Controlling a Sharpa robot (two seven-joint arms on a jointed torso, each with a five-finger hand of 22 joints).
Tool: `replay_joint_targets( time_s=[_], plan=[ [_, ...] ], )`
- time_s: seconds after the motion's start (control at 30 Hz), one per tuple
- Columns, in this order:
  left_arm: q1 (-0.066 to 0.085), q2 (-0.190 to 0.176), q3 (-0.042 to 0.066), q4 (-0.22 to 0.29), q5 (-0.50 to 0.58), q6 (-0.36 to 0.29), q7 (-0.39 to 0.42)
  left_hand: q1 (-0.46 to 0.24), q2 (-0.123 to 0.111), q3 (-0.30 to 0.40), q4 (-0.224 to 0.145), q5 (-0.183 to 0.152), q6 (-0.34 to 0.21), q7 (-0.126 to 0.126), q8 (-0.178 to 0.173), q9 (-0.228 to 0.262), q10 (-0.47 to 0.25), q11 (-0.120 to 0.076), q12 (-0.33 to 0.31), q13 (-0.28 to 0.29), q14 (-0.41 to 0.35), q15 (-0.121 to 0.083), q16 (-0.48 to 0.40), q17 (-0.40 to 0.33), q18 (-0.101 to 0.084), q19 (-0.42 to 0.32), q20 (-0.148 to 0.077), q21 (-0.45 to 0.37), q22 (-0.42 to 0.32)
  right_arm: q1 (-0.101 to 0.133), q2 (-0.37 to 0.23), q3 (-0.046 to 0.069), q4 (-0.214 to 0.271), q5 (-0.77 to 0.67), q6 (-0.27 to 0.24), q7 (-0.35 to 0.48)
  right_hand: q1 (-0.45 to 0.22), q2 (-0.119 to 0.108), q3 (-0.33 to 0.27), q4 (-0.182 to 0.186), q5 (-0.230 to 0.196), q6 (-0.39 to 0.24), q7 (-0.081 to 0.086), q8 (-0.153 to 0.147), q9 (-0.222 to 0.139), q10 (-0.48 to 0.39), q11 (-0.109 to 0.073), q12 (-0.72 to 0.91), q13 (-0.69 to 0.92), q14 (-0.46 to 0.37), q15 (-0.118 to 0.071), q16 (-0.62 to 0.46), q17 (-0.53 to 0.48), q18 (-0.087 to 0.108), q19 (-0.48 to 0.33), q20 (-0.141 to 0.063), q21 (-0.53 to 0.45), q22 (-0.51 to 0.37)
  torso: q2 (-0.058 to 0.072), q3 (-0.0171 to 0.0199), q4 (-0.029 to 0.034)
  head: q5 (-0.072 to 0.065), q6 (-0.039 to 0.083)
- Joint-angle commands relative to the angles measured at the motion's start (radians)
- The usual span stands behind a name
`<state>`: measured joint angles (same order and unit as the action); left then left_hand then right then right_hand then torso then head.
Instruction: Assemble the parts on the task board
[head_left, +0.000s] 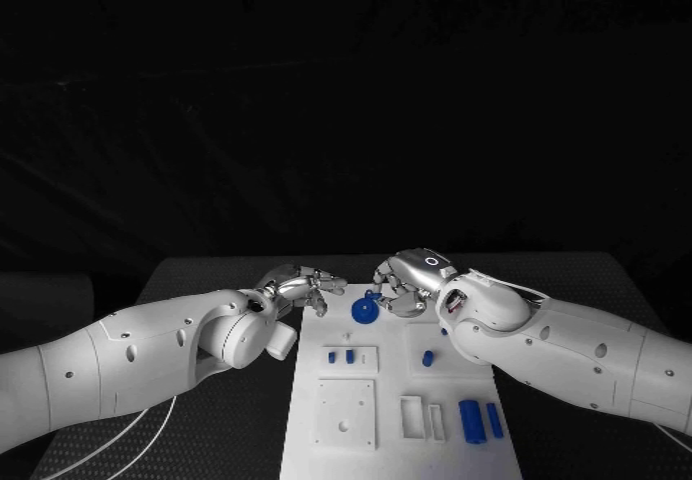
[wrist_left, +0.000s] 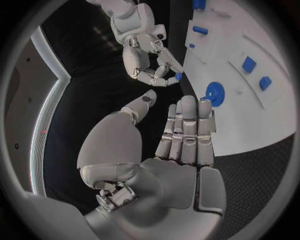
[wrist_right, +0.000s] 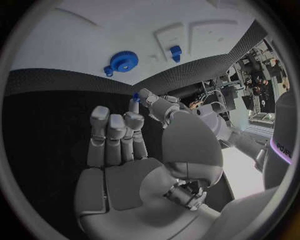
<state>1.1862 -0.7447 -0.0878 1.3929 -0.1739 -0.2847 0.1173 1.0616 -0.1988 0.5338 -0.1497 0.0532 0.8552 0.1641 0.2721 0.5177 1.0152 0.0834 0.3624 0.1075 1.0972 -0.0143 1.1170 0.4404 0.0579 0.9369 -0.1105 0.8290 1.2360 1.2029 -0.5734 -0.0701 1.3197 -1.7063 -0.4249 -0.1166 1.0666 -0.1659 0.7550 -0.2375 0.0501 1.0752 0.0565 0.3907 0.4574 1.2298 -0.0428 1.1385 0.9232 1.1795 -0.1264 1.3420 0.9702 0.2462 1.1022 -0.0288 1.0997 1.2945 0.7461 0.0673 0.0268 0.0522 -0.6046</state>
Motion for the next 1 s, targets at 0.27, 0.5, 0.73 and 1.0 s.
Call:
replay_joint_targets(
  time_s=[0.27,0.5,0.73,1.0],
  plan=[
    [0.002,0.027,-0.007,0.035,0.194,-0.065,0.01,-0.02,-0.023,-0.014,0.008,-0.004,-0.007,0.011,0.004,-0.006,0.034,0.022,-0.074,-0.026,0.021,0.007,-0.051,-0.007,0.057,0.01,0.005,-0.023,-0.011,0.0,0.022,0.019,0.005,0.073,-0.021,-0.051,0.001,0.005,0.004,0.0,-0.001,0.014,0.01,0.004,0.001,0.005,-0.001,-0.001,0.002,0.006,-0.003,0.001,-0.002,0.016,0.008,-0.003,0.005,-0.002,-0.001,0.0012,-0.0052,0.005,0.014],
    [0.002,0.037,-0.012,0.052,0.198,-0.12,-0.003,-0.014,-0.026,-0.024,0.002,-0.003,-0.041,0.024,-0.01,-0.013,0.051,0.026,-0.101,-0.033,0.028,0.01,-0.066,-0.002,0.06,0.015,0.008,-0.03,-0.014,0.0,0.025,0.029,0.013,0.074,-0.025,-0.056,0.002,0.005,0.005,-0.001,-0.001,0.014,0.01,0.003,0.001,0.004,-0.001,-0.002,0.002,0.006,-0.005,0.001,-0.002,0.016,0.009,-0.004,0.004,-0.003,-0.002,0.0006,-0.0055,0.005,0.015],
    [0.002,0.042,-0.012,0.051,0.198,-0.139,-0.01,-0.003,-0.018,-0.026,-0.004,-0.004,-0.043,0.025,-0.008,-0.013,0.059,0.026,-0.116,-0.036,0.031,0.01,-0.072,0.003,0.061,0.017,0.009,-0.033,-0.014,0.0,0.027,0.032,0.02,0.074,-0.024,-0.057,0.002,0.005,0.006,-0.001,-0.001,0.013,0.01,0.003,0.002,0.004,-0.001,-0.003,0.003,0.006,-0.005,0.0,-0.002,0.016,0.01,-0.004,0.004,-0.003,-0.002,0.0,-0.0057,0.004,0.016],
    [0.002,0.047,-0.012,0.05,0.202,-0.154,-0.002,0.004,-0.012,-0.03,-0.011,-0.004,-0.05,0.027,-0.009,-0.014,0.064,0.027,-0.129,-0.037,0.031,0.011,-0.078,0.007,0.061,0.018,0.01,-0.037,-0.014,0.0,0.029,0.033,0.026,0.074,-0.018,-0.057,0.002,0.005,0.006,-0.001,-0.001,0.013,0.01,0.003,0.002,0.004,-0.001,-0.003,0.003,0.007,-0.006,0.0,-0.002,0.016,0.01,-0.005,0.004,-0.004,-0.001,-0.0003,-0.005,0.005,0.015]
  ],
)
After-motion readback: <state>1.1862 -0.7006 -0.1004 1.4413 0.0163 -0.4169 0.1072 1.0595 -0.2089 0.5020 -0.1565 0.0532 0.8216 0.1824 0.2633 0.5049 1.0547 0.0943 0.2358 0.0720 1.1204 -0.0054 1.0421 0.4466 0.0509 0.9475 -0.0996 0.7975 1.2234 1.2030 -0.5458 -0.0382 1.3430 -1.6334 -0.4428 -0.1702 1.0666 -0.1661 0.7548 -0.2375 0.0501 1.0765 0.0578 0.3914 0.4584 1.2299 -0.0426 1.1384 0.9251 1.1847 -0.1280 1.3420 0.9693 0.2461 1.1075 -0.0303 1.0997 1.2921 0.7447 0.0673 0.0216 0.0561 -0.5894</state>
